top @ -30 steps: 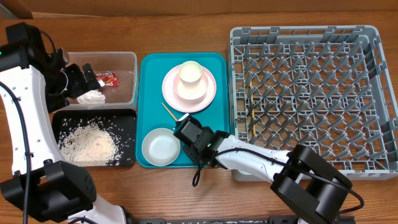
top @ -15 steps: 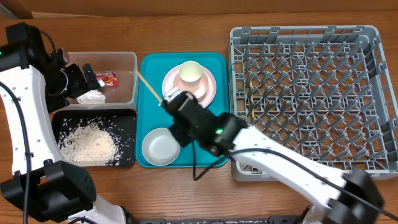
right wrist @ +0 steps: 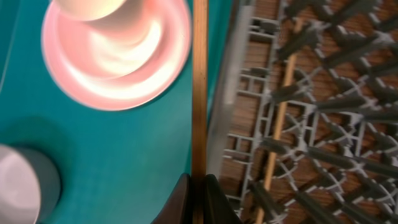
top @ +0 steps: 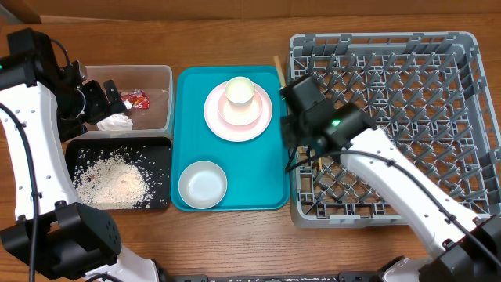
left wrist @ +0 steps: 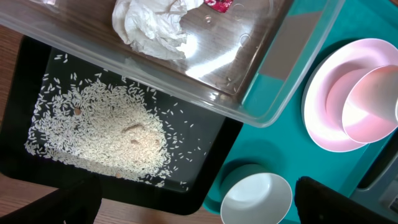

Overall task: Sort waste into correct bins and load items into the dishwasher
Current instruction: 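Carry the chopstick with the right gripper into the dish rack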

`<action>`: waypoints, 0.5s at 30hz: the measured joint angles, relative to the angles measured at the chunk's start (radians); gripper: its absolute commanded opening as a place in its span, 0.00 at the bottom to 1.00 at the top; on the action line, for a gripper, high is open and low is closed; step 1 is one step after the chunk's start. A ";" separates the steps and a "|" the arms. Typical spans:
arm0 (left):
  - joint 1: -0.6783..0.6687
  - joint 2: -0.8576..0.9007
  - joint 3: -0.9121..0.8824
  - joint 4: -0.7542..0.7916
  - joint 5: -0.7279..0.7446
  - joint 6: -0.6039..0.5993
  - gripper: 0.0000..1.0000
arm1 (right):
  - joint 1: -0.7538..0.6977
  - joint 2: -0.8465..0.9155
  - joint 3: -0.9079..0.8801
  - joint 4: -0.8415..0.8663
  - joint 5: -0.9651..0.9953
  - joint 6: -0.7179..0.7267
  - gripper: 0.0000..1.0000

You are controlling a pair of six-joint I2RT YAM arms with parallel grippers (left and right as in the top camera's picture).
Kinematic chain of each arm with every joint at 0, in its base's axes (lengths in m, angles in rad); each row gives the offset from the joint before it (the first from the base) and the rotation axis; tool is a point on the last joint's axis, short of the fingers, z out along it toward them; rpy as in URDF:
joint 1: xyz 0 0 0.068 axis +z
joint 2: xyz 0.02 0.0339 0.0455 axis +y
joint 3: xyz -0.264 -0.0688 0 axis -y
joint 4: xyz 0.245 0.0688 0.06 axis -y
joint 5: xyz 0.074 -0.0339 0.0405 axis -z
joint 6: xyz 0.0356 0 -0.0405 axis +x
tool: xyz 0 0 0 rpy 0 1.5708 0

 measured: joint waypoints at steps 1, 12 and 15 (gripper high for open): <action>0.000 0.000 0.000 0.000 0.000 0.000 1.00 | -0.019 0.000 0.000 -0.003 0.001 0.010 0.04; 0.000 0.000 0.000 0.000 0.000 0.000 1.00 | -0.126 0.000 -0.030 -0.045 0.002 0.046 0.04; 0.000 0.000 0.000 0.000 0.000 0.000 1.00 | -0.141 0.000 -0.055 -0.047 0.019 0.050 0.04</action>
